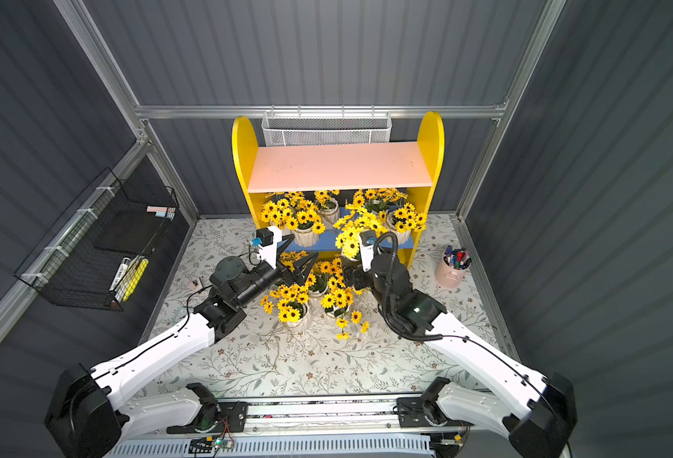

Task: Take the sunflower pots off the shelves
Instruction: Pick up the sunflower pot from the shelf.

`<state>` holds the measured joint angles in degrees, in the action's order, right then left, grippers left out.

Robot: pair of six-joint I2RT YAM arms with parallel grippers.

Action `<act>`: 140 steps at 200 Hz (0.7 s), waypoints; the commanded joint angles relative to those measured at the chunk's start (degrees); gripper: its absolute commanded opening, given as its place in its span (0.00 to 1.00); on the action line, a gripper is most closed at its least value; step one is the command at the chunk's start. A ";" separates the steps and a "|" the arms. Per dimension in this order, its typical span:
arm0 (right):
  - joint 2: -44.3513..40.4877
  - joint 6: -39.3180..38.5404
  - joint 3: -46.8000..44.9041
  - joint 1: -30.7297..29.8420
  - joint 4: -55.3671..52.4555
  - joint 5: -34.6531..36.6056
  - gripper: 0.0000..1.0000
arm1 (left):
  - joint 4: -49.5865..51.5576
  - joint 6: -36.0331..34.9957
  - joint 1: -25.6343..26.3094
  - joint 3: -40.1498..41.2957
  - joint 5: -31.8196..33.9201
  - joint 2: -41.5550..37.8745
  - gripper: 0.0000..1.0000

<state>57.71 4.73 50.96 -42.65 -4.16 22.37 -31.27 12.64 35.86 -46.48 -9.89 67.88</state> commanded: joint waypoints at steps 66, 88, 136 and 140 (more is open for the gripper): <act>-20.54 13.94 -19.51 -8.77 -9.68 13.44 0.00 | 0.60 -2.37 6.55 -0.73 1.70 0.18 1.00; -21.95 15.97 -25.01 -9.97 -4.94 15.02 0.00 | 1.12 -2.76 6.99 -0.67 1.80 -0.16 0.99; -16.98 17.15 -36.68 -10.26 14.06 15.22 0.00 | 0.42 -3.78 7.20 -0.11 2.71 -1.71 0.99; -16.17 17.19 -37.08 -10.26 15.26 15.33 0.00 | 0.32 -3.85 7.13 -0.03 2.85 -1.82 0.99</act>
<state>38.96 19.62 15.84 -52.58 -4.12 34.61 -30.83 10.48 42.76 -46.48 -8.08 67.75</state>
